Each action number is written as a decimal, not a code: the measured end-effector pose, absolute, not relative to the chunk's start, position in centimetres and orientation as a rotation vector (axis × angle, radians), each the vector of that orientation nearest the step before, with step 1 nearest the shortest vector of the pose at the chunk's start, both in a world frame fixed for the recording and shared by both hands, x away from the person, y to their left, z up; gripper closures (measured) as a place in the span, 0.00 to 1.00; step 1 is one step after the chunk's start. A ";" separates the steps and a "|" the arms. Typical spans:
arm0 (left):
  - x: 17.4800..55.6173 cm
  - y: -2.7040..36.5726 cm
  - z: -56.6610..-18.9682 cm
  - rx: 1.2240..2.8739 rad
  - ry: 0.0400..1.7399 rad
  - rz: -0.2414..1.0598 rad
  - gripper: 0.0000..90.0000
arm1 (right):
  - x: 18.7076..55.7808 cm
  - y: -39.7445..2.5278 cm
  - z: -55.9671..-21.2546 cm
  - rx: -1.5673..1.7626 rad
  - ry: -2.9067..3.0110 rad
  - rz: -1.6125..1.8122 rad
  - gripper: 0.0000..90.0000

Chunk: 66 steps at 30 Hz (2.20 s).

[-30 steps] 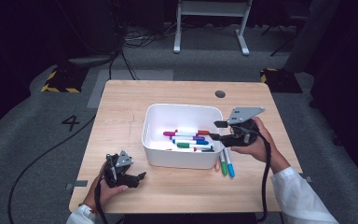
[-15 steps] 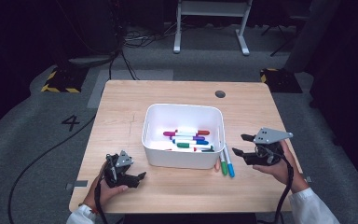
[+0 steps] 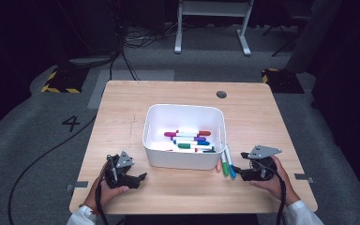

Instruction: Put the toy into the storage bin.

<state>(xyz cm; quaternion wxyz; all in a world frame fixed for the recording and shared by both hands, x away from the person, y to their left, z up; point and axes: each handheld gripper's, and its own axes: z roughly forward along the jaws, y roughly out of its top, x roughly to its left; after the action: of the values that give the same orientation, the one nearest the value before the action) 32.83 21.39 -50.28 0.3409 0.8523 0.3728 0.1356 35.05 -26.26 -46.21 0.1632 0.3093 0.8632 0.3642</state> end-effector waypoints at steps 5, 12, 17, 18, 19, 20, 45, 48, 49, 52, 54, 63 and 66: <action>32.8 21.4 -50.3 2.214 0.979 0.357 0.17 | 35.0 -26.1 -46.8 0.896 2.466 1.061 0.36; 32.8 21.4 -50.3 2.219 0.969 0.355 0.17 | 35.1 -25.8 -47.5 0.919 2.463 1.069 0.36; 32.8 21.4 -50.3 2.216 0.972 0.349 0.17 | 35.6 -26.6 -48.3 0.977 2.462 1.053 0.35; 32.8 21.4 -50.3 2.216 0.972 0.348 0.17 | 35.6 -26.6 -48.3 0.978 2.466 1.055 0.35; 32.8 21.4 -50.3 2.218 0.970 0.349 0.17 | 35.6 -26.6 -48.3 0.980 2.464 1.062 0.35; 32.8 21.4 -50.3 2.217 0.972 0.348 0.17 | 35.6 -26.6 -48.3 0.976 2.462 1.062 0.35; 32.8 21.4 -50.3 2.213 0.980 0.354 0.16 | 38.2 -31.1 -49.6 1.142 2.317 1.021 0.84; 32.9 21.4 -50.3 2.216 0.975 0.353 0.16 | 38.3 -31.4 -49.6 1.136 2.313 1.037 0.84; 32.9 21.4 -50.3 2.214 0.975 0.353 0.16 | 38.3 -31.5 -49.5 1.135 2.310 1.040 0.84; 32.9 21.4 -50.3 2.215 0.976 0.353 0.16 | 38.2 -31.8 -48.8 1.116 2.284 1.073 0.84; 32.9 21.4 -50.3 2.215 0.976 0.353 0.16 | 38.1 -31.9 -48.2 1.102 2.272 1.092 0.84; 33.0 21.4 -50.3 2.226 0.959 0.344 0.16 | 37.5 -32.1 -44.7 1.022 2.195 1.227 0.84; 33.0 21.4 -50.3 2.226 0.959 0.344 0.16 | 37.3 -32.0 -43.2 0.974 2.179 1.262 0.84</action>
<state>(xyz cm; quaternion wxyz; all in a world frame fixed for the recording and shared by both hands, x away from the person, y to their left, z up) 33.03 21.43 -50.26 0.3400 0.8551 0.3684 0.1323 37.34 -31.96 -43.21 0.2193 0.3520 0.7874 0.4561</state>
